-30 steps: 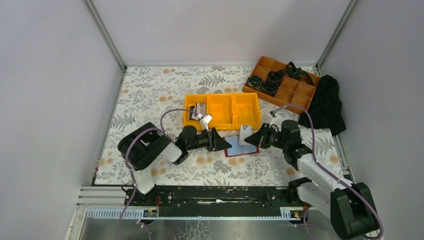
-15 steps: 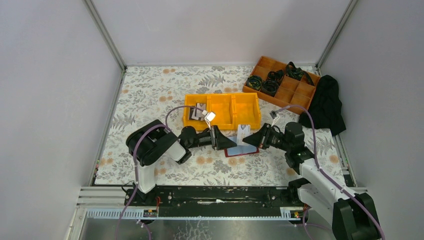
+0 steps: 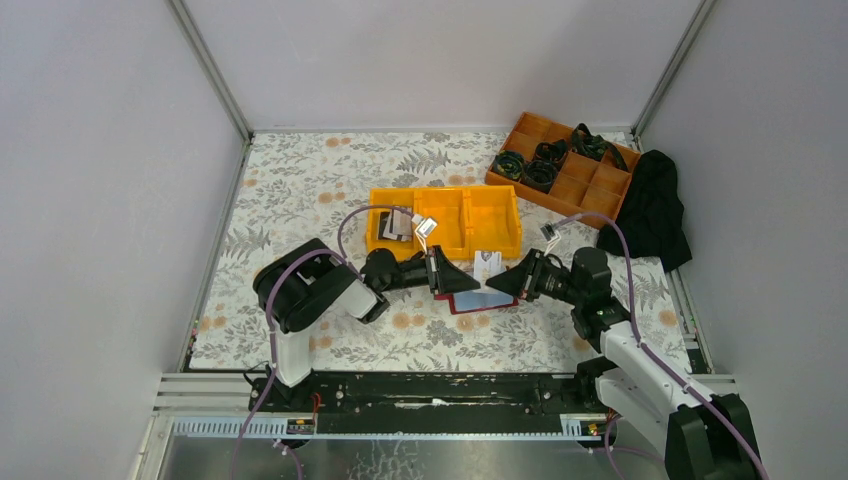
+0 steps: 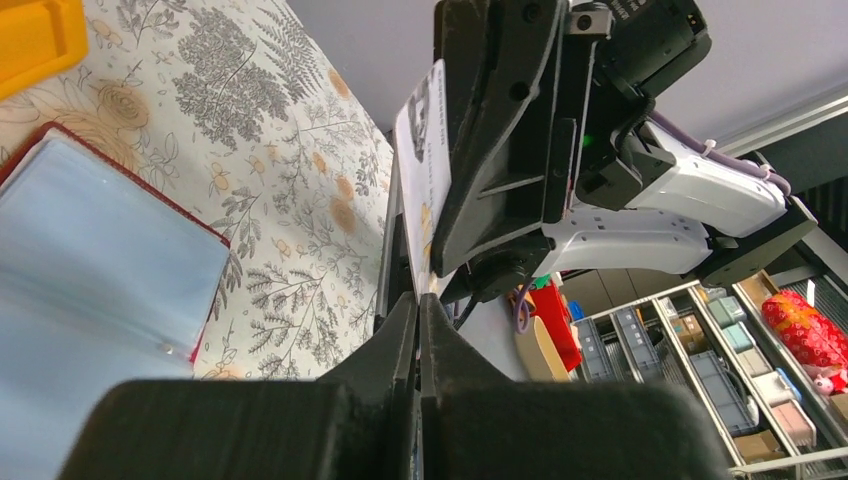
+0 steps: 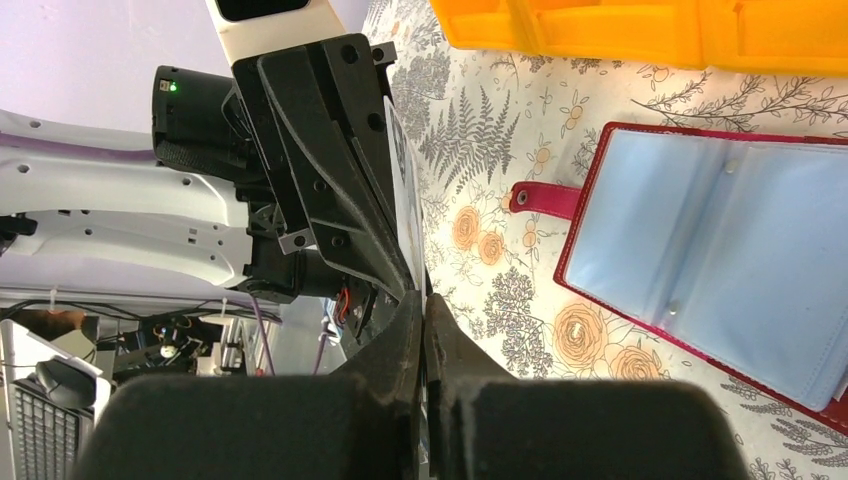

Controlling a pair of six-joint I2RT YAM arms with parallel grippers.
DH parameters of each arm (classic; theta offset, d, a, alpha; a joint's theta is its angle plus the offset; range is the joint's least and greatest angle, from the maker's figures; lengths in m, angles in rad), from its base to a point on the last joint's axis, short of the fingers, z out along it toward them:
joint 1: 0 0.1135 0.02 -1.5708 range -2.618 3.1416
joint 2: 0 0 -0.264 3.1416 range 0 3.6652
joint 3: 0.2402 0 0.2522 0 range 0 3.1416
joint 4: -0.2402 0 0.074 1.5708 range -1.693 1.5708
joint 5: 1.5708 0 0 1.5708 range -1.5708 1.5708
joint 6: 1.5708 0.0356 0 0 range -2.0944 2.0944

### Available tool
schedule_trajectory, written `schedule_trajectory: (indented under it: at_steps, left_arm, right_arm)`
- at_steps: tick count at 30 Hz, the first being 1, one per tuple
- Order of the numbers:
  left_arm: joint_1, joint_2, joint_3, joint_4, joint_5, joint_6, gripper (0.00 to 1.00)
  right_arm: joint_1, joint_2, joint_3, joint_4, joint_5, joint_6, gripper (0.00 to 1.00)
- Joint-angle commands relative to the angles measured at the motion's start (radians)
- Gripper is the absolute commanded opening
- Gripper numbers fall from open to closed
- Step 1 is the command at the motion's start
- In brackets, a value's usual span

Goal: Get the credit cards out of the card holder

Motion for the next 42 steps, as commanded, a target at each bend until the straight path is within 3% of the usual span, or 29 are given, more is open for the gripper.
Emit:
schedule_trajectory:
  at_steps: [1,2,4,6,9,13,16,20,23,27,35,42]
  left_arm:
    - [-0.008,0.018,0.026,0.076,0.025,-0.004,0.00]
    - [-0.009,0.018,0.024,0.078,0.022,-0.005,0.00]
    - [-0.006,0.002,0.007,0.079,0.005,0.003,0.00]
    - [0.011,-0.031,-0.015,0.077,0.001,0.004,0.00]
    - [0.081,-0.065,-0.045,0.073,0.042,-0.036,0.00]
    - [0.223,-0.142,-0.096,0.027,0.102,-0.073,0.00]
    - [0.319,-0.228,-0.101,-0.180,0.106,0.011,0.00]
    - [0.406,-0.353,0.026,-0.846,-0.003,0.289,0.00]
    - [0.431,-0.425,0.130,-1.132,-0.178,0.454,0.00]
    - [0.458,-0.399,0.284,-1.349,-0.236,0.533,0.00]
    - [0.473,-0.340,0.421,-1.617,-0.417,0.623,0.00]
    - [0.431,-0.272,0.482,-1.703,-0.509,0.639,0.00]
  right_arm:
    - [0.001,-0.013,-0.005,0.034,-0.030,0.006,0.00]
    - [0.001,-0.013,-0.002,0.033,-0.029,0.004,0.01]
    - [0.001,-0.018,0.011,0.008,-0.014,-0.015,0.20]
    - [0.001,-0.040,0.040,-0.086,0.064,-0.068,0.29]
    - [0.001,-0.096,0.104,-0.261,0.247,-0.167,0.35]
    - [0.001,-0.133,0.134,-0.297,0.341,-0.212,0.37]
    - [0.002,-0.080,0.139,-0.271,0.314,-0.213,0.37]
    - [0.001,0.027,0.125,-0.166,0.217,-0.173,0.37]
    - [0.001,0.102,0.119,-0.108,0.200,-0.178,0.37]
    - [0.001,0.205,0.135,-0.065,0.193,-0.200,0.36]
    - [0.001,0.260,0.102,0.014,0.164,-0.176,0.36]
    - [0.001,0.272,0.107,0.014,0.154,-0.180,0.36]
